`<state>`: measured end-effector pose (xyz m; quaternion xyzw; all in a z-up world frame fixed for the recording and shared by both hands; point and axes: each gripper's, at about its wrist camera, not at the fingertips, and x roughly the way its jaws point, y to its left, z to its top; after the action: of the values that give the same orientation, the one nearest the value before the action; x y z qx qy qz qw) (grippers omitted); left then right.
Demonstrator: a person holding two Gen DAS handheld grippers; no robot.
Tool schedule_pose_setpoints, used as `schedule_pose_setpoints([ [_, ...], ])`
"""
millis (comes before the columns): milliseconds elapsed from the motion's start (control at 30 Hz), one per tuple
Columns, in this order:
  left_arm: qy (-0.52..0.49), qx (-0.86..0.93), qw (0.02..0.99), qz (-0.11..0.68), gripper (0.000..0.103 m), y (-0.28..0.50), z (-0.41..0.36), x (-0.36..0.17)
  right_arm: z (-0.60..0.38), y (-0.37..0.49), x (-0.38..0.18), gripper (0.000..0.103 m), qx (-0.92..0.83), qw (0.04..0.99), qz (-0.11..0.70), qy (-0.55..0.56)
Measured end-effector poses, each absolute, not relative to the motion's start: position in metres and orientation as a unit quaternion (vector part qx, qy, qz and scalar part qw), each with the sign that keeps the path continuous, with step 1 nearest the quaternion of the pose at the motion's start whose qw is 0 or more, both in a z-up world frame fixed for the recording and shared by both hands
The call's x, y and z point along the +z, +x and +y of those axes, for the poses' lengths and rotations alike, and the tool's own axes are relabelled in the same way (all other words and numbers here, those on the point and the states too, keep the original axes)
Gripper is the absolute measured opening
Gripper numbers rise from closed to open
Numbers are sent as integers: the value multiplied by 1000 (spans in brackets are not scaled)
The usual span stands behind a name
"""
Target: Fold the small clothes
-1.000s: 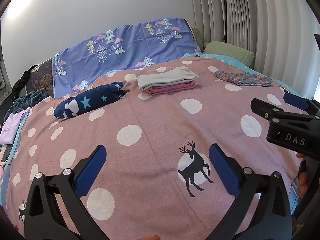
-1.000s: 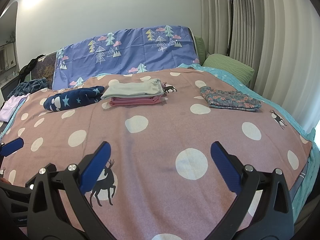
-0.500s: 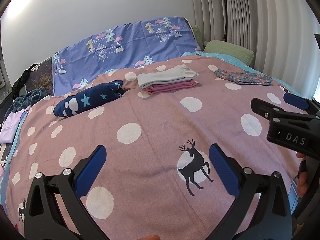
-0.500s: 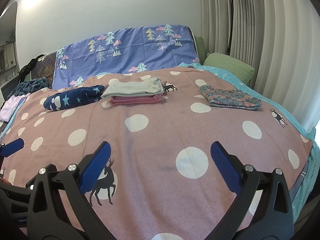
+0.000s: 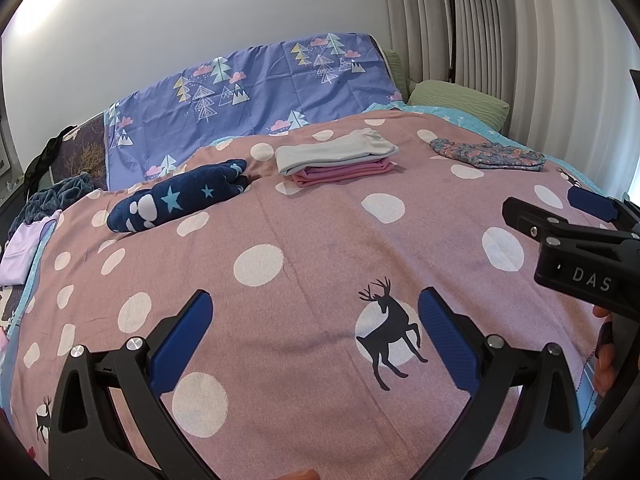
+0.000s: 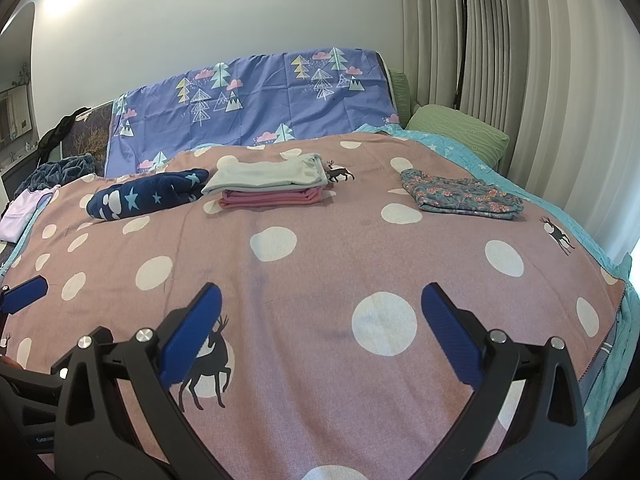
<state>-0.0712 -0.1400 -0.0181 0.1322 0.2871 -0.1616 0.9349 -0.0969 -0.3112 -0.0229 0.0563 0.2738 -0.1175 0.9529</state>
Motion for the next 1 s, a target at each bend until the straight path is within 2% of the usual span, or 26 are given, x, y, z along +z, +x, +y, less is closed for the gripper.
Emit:
schedule_pose_setpoints([
  [633,130,-161,936,286,102,-71,-137,-17,-312,-97,-24,101,-119,953,273,55],
  [1000,109,-110,961,231,102,-84,-121,0,-310,-108,-12,101,-118,960,252,42],
])
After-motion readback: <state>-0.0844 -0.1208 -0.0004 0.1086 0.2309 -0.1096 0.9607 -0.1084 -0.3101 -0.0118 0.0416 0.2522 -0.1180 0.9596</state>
